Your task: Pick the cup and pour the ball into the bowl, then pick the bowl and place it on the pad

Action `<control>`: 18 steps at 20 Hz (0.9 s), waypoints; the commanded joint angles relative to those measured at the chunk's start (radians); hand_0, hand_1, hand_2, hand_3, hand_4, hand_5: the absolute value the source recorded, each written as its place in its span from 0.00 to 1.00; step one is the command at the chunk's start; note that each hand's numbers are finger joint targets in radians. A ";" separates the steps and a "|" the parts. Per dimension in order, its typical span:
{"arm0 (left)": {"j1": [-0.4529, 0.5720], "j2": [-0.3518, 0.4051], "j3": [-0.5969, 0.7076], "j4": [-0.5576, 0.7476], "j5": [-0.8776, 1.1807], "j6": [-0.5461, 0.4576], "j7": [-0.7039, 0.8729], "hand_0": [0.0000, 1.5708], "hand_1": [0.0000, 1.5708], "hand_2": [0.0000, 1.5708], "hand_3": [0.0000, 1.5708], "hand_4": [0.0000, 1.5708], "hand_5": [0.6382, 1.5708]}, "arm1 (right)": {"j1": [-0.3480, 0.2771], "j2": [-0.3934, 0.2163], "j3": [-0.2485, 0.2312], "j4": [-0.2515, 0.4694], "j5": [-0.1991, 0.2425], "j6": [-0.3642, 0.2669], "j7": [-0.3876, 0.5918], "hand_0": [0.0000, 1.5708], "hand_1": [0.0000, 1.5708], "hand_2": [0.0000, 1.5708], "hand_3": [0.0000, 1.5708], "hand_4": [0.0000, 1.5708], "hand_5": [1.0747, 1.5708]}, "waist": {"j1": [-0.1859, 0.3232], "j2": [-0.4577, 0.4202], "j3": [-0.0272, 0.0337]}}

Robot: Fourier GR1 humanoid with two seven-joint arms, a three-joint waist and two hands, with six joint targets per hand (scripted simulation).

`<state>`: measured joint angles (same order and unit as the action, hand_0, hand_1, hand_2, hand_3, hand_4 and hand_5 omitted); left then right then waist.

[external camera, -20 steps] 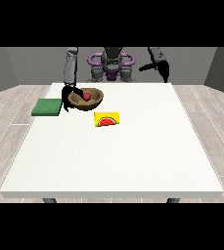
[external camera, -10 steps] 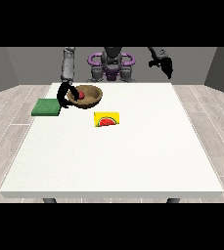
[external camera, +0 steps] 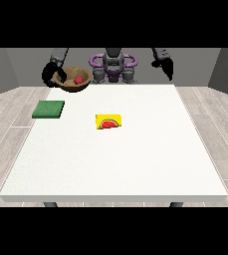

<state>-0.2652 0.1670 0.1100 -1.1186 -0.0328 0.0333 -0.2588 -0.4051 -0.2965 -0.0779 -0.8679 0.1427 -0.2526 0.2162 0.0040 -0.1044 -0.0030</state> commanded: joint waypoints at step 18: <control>-0.099 0.394 0.351 0.058 0.282 -0.339 -0.140 0.00 0.00 0.00 0.00 0.81 1.00 | -0.074 -0.287 -0.264 0.063 -0.119 0.123 -0.178 1.00 1.00 1.00 0.00 0.52 1.00 | 0.099 0.305 0.0026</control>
<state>-0.3638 0.4647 0.3706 -1.1191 0.1920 -0.2282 -0.3338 -0.4703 -0.5492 -0.3130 -0.8077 0.0325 -0.1298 0.0844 0.0955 0.1480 0.0002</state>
